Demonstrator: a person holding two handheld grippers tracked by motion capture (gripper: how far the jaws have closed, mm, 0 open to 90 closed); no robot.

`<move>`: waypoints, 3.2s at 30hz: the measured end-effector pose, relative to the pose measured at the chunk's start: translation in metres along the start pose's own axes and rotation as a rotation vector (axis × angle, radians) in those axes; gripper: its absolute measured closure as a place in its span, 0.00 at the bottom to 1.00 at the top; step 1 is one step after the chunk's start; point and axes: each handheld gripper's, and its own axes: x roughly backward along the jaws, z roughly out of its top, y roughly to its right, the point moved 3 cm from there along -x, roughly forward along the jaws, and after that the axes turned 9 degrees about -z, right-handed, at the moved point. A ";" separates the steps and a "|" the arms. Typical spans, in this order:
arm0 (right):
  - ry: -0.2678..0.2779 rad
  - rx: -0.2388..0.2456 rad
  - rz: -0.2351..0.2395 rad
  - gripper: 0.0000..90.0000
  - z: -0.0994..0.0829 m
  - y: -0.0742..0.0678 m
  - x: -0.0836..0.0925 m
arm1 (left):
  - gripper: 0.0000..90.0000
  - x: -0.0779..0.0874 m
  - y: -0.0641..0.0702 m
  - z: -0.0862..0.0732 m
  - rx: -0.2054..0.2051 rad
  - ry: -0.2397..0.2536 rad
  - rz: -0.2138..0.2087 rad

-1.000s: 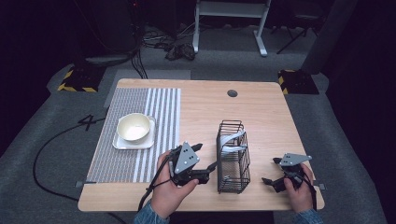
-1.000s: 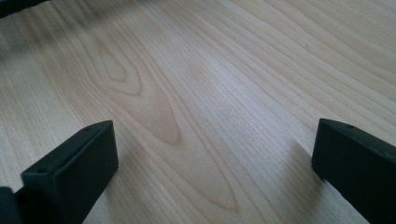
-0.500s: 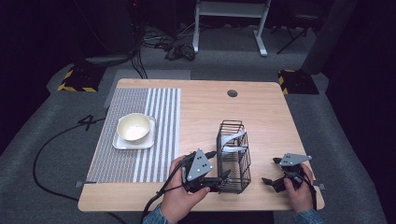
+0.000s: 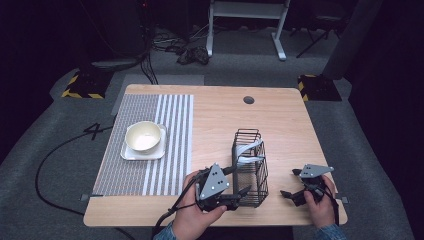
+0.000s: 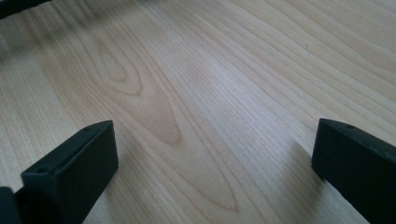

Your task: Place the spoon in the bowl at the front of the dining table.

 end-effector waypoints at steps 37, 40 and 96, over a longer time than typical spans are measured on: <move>-0.002 0.000 0.000 0.00 0.000 0.000 0.000 | 0.94 -0.017 -0.016 -0.020 -0.030 -0.105 -0.037; -0.002 0.000 0.000 0.00 0.000 0.000 0.000 | 0.94 -0.016 -0.017 -0.018 -0.018 -0.085 -0.047; -0.002 0.000 0.000 0.00 0.000 0.000 0.000 | 0.94 0.028 -0.021 0.060 -0.075 0.134 -0.039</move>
